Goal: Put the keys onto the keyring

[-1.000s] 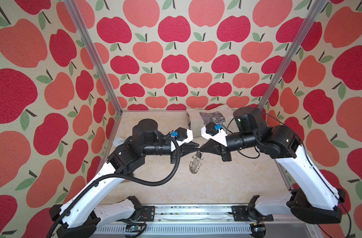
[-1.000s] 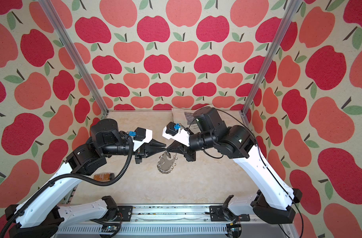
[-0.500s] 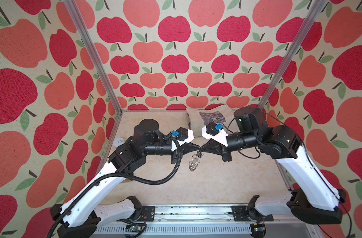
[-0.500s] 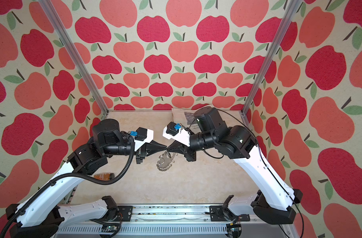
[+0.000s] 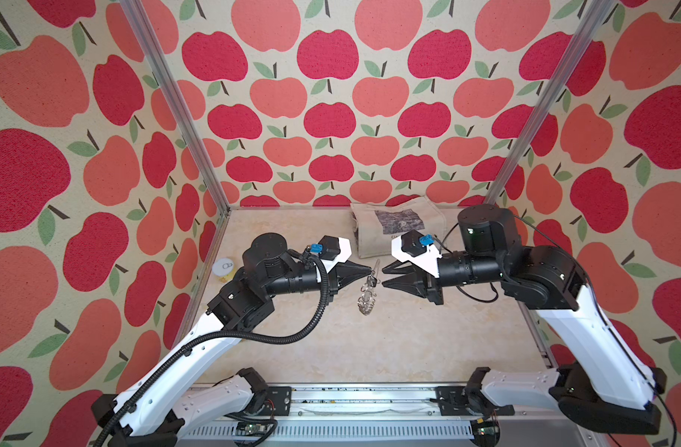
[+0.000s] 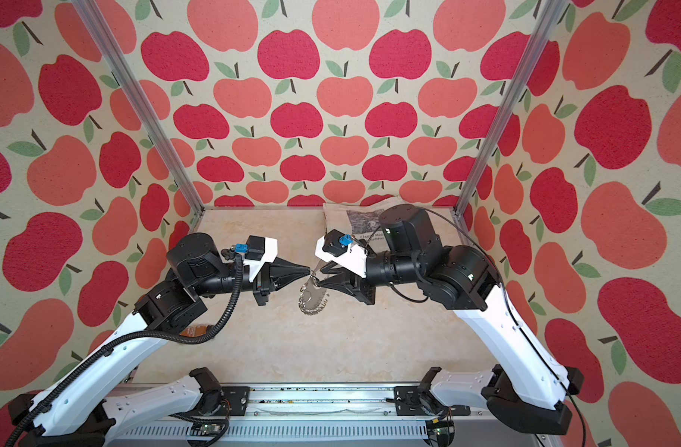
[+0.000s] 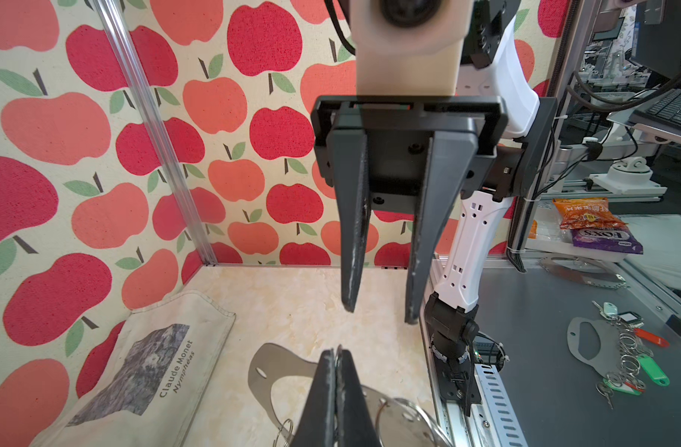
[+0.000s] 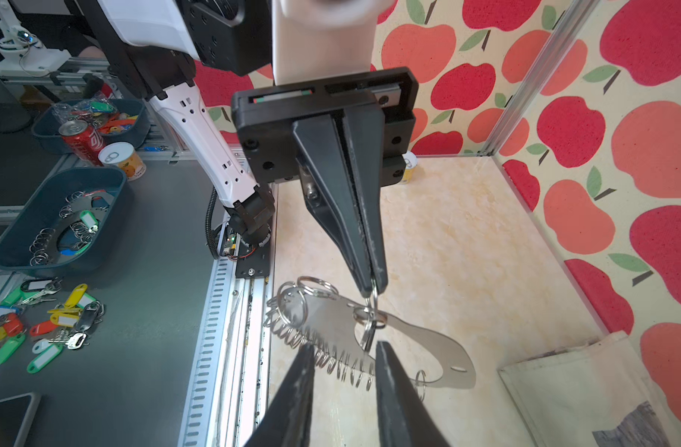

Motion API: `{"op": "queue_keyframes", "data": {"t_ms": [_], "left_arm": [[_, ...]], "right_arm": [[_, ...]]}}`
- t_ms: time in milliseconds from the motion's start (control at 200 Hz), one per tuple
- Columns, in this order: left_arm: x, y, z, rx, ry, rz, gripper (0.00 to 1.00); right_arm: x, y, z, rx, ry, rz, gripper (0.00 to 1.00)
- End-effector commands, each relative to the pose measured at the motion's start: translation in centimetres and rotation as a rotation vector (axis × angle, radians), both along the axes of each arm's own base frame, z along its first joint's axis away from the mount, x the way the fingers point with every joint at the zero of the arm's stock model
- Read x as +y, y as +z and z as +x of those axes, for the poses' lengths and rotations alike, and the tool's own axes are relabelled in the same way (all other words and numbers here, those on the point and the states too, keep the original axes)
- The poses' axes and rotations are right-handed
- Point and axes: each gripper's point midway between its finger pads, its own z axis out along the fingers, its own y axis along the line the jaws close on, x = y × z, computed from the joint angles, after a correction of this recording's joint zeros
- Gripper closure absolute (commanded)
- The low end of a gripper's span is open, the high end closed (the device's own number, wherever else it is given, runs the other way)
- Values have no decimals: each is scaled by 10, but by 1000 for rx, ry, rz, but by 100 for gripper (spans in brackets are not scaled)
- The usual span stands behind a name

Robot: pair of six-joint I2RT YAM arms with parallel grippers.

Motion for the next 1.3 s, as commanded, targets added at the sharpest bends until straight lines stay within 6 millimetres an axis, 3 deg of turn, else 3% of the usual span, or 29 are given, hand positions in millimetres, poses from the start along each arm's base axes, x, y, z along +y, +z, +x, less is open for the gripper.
{"op": "queue_keyframes", "data": {"t_ms": [0,315,485,780,1131,1296], "left_arm": [[9,44,-14,-87,-56,-180,100],[10,63,-23,-93,-142,-281,100],[11,68,-25,-101,-152,-302,100],[13,73,-26,-119,-153,-315,100],[14,77,-28,-124,-162,-319,100],[14,79,-29,-125,-165,-321,100]], "right_arm": [[-1,12,-2,-5,-16,74,70],[7,20,6,-31,-32,159,72],[8,19,7,-13,-31,174,60],[14,20,2,44,2,229,49],[23,19,4,83,18,287,49],[23,20,3,82,21,289,58]]}}
